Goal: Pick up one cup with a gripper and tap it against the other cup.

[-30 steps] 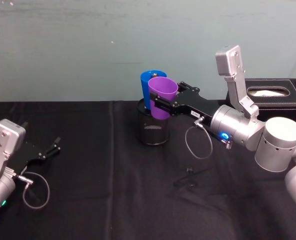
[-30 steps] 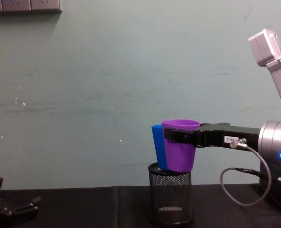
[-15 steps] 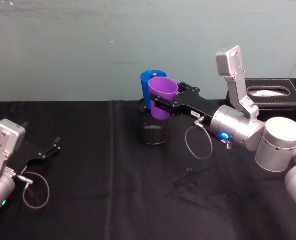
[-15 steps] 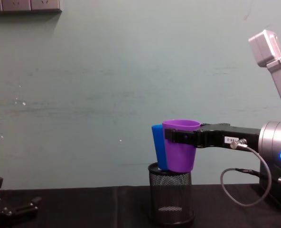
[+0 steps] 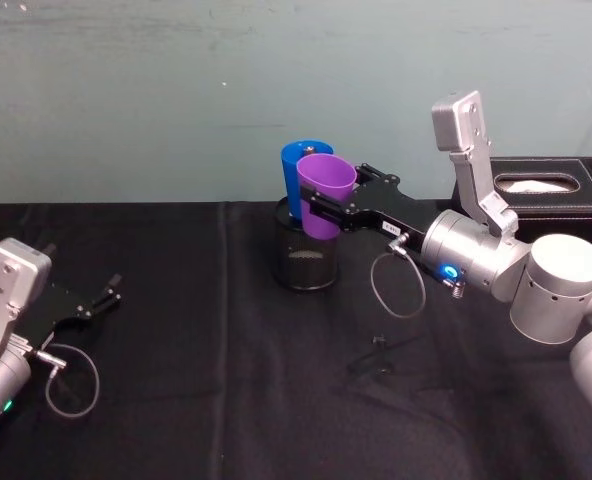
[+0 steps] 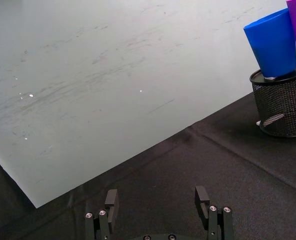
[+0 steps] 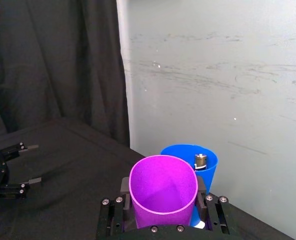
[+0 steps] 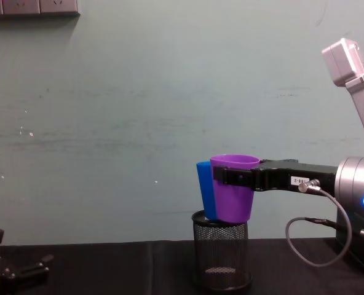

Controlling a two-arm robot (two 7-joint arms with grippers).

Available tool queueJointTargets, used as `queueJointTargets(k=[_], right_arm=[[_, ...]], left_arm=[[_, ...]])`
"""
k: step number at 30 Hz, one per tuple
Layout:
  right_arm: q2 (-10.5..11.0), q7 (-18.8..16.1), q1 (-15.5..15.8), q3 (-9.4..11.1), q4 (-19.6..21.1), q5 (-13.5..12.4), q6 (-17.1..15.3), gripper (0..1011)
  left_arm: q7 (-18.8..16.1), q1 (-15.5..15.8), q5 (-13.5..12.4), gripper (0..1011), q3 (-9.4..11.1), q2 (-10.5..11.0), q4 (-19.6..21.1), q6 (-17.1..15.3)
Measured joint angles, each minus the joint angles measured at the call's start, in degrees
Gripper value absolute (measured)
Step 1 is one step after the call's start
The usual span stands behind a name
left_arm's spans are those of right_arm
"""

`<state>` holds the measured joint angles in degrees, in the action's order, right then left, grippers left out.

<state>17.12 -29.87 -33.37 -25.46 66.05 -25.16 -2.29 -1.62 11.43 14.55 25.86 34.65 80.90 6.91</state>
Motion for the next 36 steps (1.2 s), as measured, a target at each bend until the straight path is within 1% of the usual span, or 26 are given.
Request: queueJointTargets(k=[36], right_arm=[[0.0, 0.0, 0.0, 0.0, 0.1, 0.0, 0.0, 731]], left_arm=[[0.0, 0.0, 0.0, 1000, 0.0, 0.0, 0.0, 0.0]])
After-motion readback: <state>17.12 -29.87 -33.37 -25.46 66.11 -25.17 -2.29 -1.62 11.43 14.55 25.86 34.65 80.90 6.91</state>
